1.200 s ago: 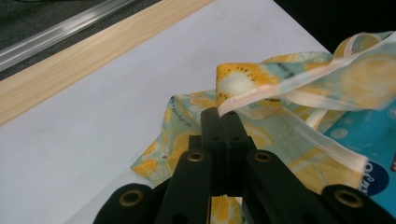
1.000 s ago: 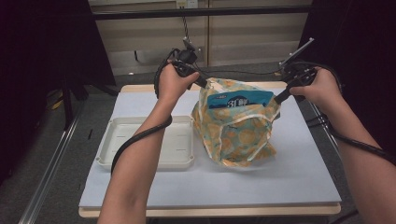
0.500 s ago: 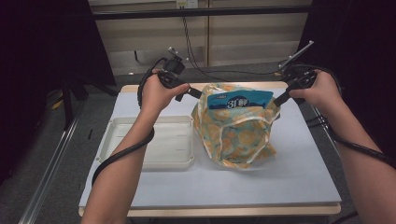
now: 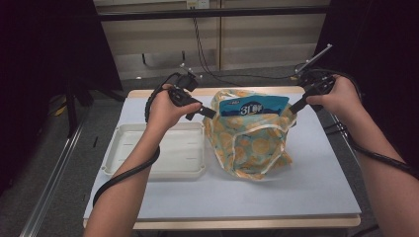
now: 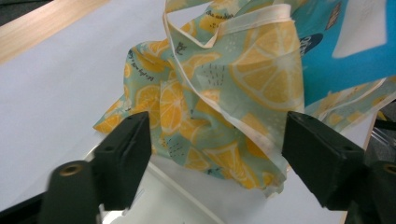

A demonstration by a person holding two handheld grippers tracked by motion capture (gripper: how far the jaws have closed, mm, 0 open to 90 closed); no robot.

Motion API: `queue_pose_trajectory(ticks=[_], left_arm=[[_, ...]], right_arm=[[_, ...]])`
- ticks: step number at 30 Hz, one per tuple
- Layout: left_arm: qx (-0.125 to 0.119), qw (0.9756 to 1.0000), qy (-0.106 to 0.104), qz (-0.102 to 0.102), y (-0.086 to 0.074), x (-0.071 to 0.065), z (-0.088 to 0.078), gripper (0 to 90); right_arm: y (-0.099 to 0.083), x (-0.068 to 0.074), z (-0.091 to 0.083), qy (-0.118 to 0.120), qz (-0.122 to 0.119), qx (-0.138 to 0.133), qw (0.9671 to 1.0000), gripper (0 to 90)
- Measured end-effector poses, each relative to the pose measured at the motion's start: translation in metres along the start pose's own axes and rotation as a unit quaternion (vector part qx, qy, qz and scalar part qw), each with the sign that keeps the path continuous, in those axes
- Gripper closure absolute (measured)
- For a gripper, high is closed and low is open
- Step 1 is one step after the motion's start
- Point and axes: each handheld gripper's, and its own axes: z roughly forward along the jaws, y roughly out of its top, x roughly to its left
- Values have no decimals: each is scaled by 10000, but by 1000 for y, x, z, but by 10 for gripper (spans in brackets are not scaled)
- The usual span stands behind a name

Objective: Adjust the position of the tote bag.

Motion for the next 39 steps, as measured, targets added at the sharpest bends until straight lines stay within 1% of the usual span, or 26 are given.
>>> queue_pose_trajectory(ticks=[1,3,4,5,6,9,10,11,12,13,15,16,18,21,22,23,25,26,27,29,31,32,34,35,37,39], left_arm=[[-25,10000,54,11,-1,-1,1,212],[9,9998,134,111,-3,-3,1,175],[-38,9999,101,68,-4,-5,2,163],[-21,9999,94,122,-4,-5,1,159],[-48,9999,100,120,-5,-6,2,156],[35,9998,11,180,-6,-8,4,149],[49,9998,42,165,-6,-9,5,149],[51,9999,0,155,-7,-9,6,151],[32,9998,-48,167,-7,-9,6,178],[25,9998,-66,210,-7,-10,7,242],[-33,9997,-105,215,-6,-11,9,296],[-95,9996,-164,201,-6,-12,10,375],[35,9993,-126,339,-4,-11,9,498],[5,9995,-204,251,-2,-10,9,691],[59,9995,-176,238,-1,-10,9,751],[58,9995,-246,209,-1,-9,8,812],[80,9995,-317,35,1,-9,7,894],[98,9995,-305,81,2,-8,6,899],[111,9995,-303,1,3,-8,6,900],[55,9995,-303,-54,5,-5,3,900],[22,9996,-269,-40,7,-1,-1,900],[-61,9996,-258,-91,7,0,-3,900],[-114,9997,-178,-156,9,6,-8,900],[-139,9995,-145,-233,9,10,-9,900],[-95,9996,-17,-250,10,16,-10,900],[-127,9992,-12,-380,12,22,-8,900]], right_arm=[[0,0,0,10,-9,-14,10000,900],[-1,-1,0,-3,-6,-11,10000,900],[-1,-1,0,7,26,-10,10000,900],[-1,-1,1,1,9,-13,10000,900],[-1,-2,1,3,15,-13,10000,900],[-2,-2,2,7,30,-4,10000,900],[-2,-2,2,12,41,-9,10000,900],[-3,-2,2,14,32,-7,10000,900],[-3,-3,1,15,32,-1,10000,900],[-3,-3,1,16,45,4,10000,900],[-3,-3,1,16,44,7,10000,900],[-3,-4,1,5,34,-5,10000,900],[-3,-4,1,4,34,-18,10000,900],[-3,-5,1,32,53,-33,10000,900],[-3,-5,1,38,46,-43,10000,900],[-3,-5,1,54,67,-43,10000,900],[-3,-5,1,59,64,-84,9999,900],[-4,-5,0,68,115,-81,9999,900],[-4,-5,0,58,118,-75,9999,900],[-5,-6,0,67,122,-59,9999,900],[-5,-7,1,63,115,-42,9999,900],[-6,-7,1,81,124,-50,9999,900],[-7,-8,2,56,138,-38,9999,900],[-7,-9,2,59,156,-53,9998,900],[-7,-10,3,30,178,-55,9998,900],[-8,-13,4,25,173,-32,9998,900]])
